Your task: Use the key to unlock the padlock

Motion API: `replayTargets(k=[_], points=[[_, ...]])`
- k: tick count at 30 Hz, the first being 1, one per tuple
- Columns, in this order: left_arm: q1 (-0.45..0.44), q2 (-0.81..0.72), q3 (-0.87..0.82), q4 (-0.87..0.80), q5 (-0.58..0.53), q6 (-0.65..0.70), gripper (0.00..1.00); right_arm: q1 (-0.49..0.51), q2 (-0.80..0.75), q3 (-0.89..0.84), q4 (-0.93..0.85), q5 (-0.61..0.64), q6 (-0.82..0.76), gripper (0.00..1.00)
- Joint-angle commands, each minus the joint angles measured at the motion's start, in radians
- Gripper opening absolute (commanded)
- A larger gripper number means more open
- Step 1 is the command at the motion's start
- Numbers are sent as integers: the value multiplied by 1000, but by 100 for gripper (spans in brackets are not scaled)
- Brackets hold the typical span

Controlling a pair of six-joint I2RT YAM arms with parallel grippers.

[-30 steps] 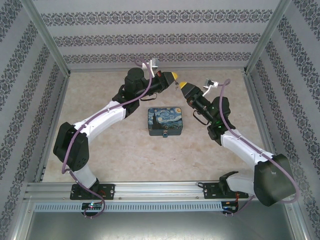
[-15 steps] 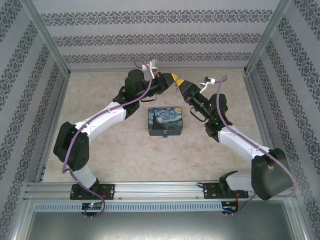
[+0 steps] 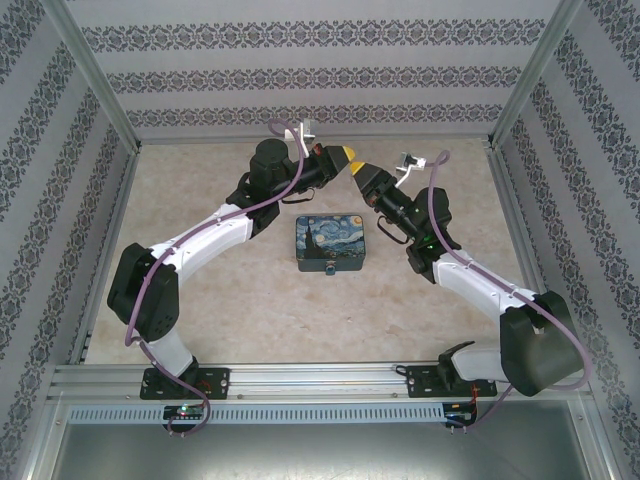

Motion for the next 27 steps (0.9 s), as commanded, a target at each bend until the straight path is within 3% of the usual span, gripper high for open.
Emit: replayTargets(k=[1, 12, 18, 27], points=[[0, 11, -13, 58, -1, -8, 0, 12, 7, 24, 55, -14, 6, 29], [0, 9, -21, 67, -1, -14, 0, 13, 10, 23, 56, -9, 14, 17], [0, -1, -41, 81, -7, -20, 0, 12, 14, 23, 54, -5, 14, 0], [0, -33, -90, 107, -37, -23, 0, 1, 12, -2, 54, 18, 24, 0]])
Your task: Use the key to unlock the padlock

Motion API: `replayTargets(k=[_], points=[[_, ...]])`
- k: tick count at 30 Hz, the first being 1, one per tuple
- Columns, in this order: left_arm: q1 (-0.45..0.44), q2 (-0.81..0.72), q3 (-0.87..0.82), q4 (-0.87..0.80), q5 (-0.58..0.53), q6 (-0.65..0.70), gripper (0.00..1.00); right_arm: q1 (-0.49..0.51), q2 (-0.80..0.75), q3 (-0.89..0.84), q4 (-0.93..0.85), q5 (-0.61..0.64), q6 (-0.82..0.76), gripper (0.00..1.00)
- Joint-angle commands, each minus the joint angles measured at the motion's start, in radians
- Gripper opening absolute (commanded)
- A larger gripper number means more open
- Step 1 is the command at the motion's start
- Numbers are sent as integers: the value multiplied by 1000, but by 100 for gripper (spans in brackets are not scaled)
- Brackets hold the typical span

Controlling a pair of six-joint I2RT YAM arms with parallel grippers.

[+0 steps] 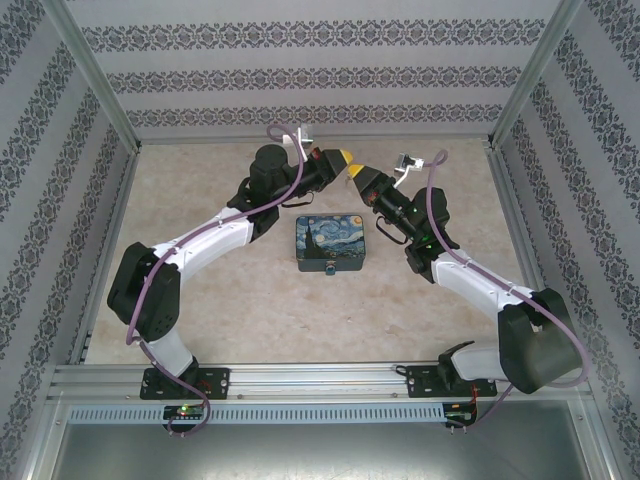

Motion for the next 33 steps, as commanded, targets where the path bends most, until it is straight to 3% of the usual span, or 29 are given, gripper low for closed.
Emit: replayTargets(k=[1, 28, 29, 30, 32, 33], points=[[-1, -35, -34, 48, -14, -5, 0, -3, -2, -5, 50, 22, 5, 0], [-4, -73, -119, 87, -99, -34, 0, -17, 7, -33, 67, 45, 33, 0], [-5, -74, -117, 74, -103, -30, 6, -17, 7, -32, 67, 38, 31, 0], [-5, -76, -116, 67, -105, -28, 19, -16, 6, -32, 67, 34, 29, 0], [1, -84, -113, 49, -113, -21, 58, -17, 1, -38, 66, 28, 28, 0], [4, -90, -112, 33, -116, -17, 68, -19, 1, -41, 66, 24, 27, 0]])
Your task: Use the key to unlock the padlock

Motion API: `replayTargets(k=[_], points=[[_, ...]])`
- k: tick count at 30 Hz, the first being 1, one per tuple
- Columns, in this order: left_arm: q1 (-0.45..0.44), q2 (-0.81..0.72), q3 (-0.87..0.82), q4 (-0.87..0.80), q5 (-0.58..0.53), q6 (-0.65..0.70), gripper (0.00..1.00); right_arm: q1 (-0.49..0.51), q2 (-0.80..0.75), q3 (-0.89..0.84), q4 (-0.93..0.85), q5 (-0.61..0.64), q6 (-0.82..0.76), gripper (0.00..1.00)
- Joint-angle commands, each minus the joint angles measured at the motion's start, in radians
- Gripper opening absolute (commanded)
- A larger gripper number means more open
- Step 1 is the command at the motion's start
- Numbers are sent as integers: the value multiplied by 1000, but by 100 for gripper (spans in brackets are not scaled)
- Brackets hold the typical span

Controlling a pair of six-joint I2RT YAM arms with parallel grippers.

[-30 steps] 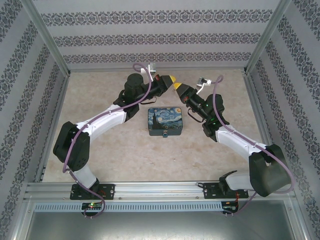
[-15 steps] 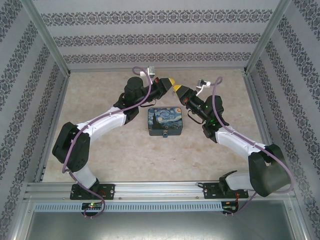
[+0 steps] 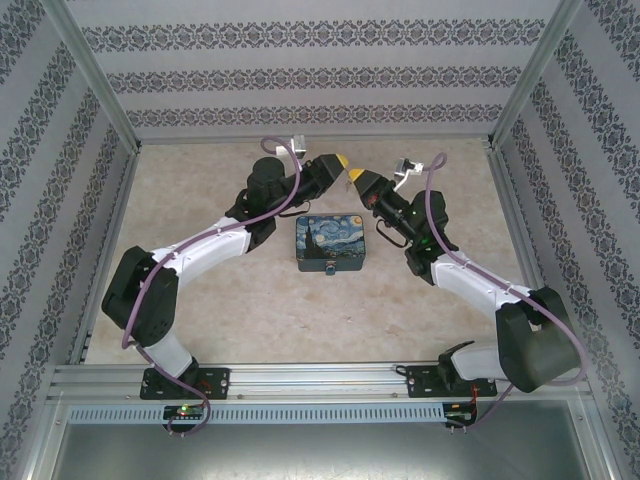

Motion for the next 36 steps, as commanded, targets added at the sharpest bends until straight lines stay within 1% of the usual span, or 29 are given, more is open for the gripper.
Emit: replayTargets(k=[1, 3, 6, 9, 13, 15, 19, 20, 23, 25, 29, 34, 36], points=[[15, -55, -1, -40, -33, 19, 74, -11, -11, -16, 51, 17, -1, 0], [29, -73, 2, -81, -34, 28, 81, -15, -18, -25, 47, 12, -1, 0], [53, -102, -7, -133, -20, 47, 89, -25, -31, -38, 37, -1, -2, 0], [70, -132, -12, -238, 18, 99, 93, -37, -51, -51, 5, -22, -12, 0], [70, -173, -45, -411, 56, 210, 96, -63, -70, -83, -43, -51, -17, 0], [66, -196, -82, -490, 57, 270, 98, -80, -73, -100, -62, -70, -10, 0], [30, -267, -189, -606, 9, 382, 100, -98, -71, -130, -102, -95, -29, 0], [12, -285, -217, -629, -8, 407, 100, -100, -68, -133, -133, -100, -37, 0], [-59, -322, -290, -673, -75, 489, 100, -104, -36, -136, -152, -105, -42, 0], [-109, -324, -321, -690, -124, 538, 99, -100, 4, -127, -146, -116, -37, 0], [-190, -280, -364, -645, -180, 599, 99, -69, 90, -110, -112, -112, -17, 0], [-240, -183, -371, -553, -193, 643, 98, -28, 159, -84, -108, -95, -13, 0], [-246, -142, -369, -519, -188, 654, 95, -16, 182, -75, -83, -92, -10, 0]])
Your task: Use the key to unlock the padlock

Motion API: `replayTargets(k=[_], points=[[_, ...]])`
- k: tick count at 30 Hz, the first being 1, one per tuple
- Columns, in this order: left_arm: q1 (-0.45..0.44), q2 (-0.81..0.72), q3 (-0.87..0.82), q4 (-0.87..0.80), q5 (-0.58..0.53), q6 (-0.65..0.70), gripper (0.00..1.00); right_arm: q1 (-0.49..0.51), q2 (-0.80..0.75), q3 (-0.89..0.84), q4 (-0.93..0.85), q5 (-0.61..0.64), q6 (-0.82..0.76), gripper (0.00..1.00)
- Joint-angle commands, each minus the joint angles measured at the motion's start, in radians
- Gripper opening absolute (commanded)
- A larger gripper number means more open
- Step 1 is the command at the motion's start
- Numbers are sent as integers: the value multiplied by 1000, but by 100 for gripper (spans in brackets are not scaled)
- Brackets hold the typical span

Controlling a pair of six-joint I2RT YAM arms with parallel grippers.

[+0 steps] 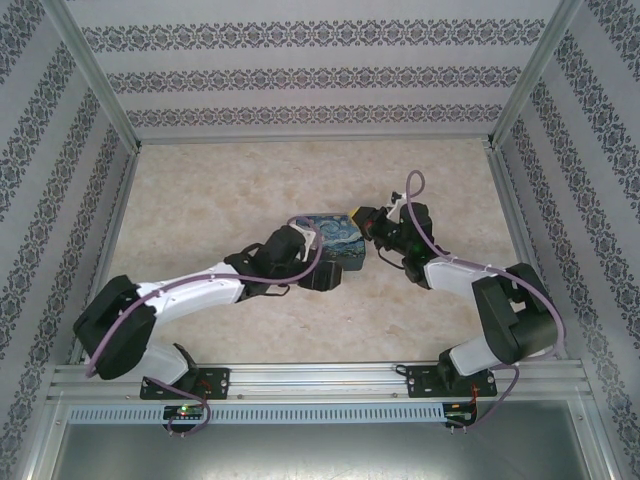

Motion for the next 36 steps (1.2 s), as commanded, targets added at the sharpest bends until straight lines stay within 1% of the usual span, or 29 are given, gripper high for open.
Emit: replayTargets(k=[1, 3, 7, 13, 19, 24, 30, 33, 36], points=[[-17, 67, -9, 87, -27, 69, 93, 19, 25, 44, 55, 0, -3, 0], [-19, 106, -12, 120, -28, 72, 88, 26, 36, 47, 58, 9, 2, 0], [-19, 151, -35, 195, -53, 74, 84, 32, 46, 44, 58, 24, 5, 0], [-19, 226, -41, 284, -42, 63, 77, 33, 76, 41, 62, 46, 11, 0], [-20, 280, -58, 380, -84, 56, 70, 31, 123, 52, 84, 51, 25, 0], [-19, 307, -73, 455, -143, 58, 64, 29, 155, 61, 93, 46, 34, 0], [-19, 340, -84, 512, -178, 64, 62, 28, 174, 62, 99, 45, 40, 0], [-19, 356, -74, 526, -173, 64, 62, 27, 180, 62, 101, 45, 42, 0], [-19, 360, -60, 540, -143, 55, 62, 28, 185, 61, 102, 48, 43, 0]])
